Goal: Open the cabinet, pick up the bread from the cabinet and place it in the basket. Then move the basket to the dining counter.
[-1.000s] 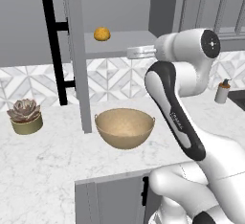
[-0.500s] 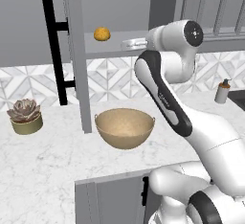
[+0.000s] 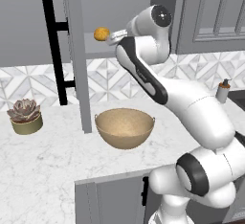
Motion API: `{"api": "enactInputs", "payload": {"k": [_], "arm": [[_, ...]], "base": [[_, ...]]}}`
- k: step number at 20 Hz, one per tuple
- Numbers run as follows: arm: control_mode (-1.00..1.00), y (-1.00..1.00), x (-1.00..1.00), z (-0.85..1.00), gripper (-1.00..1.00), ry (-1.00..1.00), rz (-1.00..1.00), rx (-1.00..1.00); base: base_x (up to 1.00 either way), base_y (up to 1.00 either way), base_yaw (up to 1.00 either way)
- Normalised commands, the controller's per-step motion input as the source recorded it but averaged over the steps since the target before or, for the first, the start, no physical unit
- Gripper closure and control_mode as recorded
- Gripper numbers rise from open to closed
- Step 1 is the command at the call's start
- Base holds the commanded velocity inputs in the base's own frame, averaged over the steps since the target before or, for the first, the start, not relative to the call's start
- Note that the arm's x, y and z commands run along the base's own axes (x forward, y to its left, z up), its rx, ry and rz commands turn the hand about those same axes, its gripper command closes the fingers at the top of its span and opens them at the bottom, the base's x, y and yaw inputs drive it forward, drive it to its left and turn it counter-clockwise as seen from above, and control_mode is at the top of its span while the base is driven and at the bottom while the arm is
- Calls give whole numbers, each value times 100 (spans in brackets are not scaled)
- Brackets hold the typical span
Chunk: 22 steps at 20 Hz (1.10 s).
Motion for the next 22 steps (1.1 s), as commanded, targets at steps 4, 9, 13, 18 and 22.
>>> {"api": "enactInputs", "payload": {"k": [4, 9, 13, 18, 22], "arm": [[-100, 22, 77, 0, -100, 8, 0, -1], [-100, 1, 74, 0, -100, 6, 0, 0], [-100, 17, 53, -16, -100, 10, 0, 0], [-100, 24, 44, -17, -100, 4, 0, 0], [-100, 6, 59, 0, -100, 4, 0, 0]], "base": [[0, 0, 0], [0, 0, 0], [0, 0, 0], [0, 0, 0], [0, 0, 0]]}}
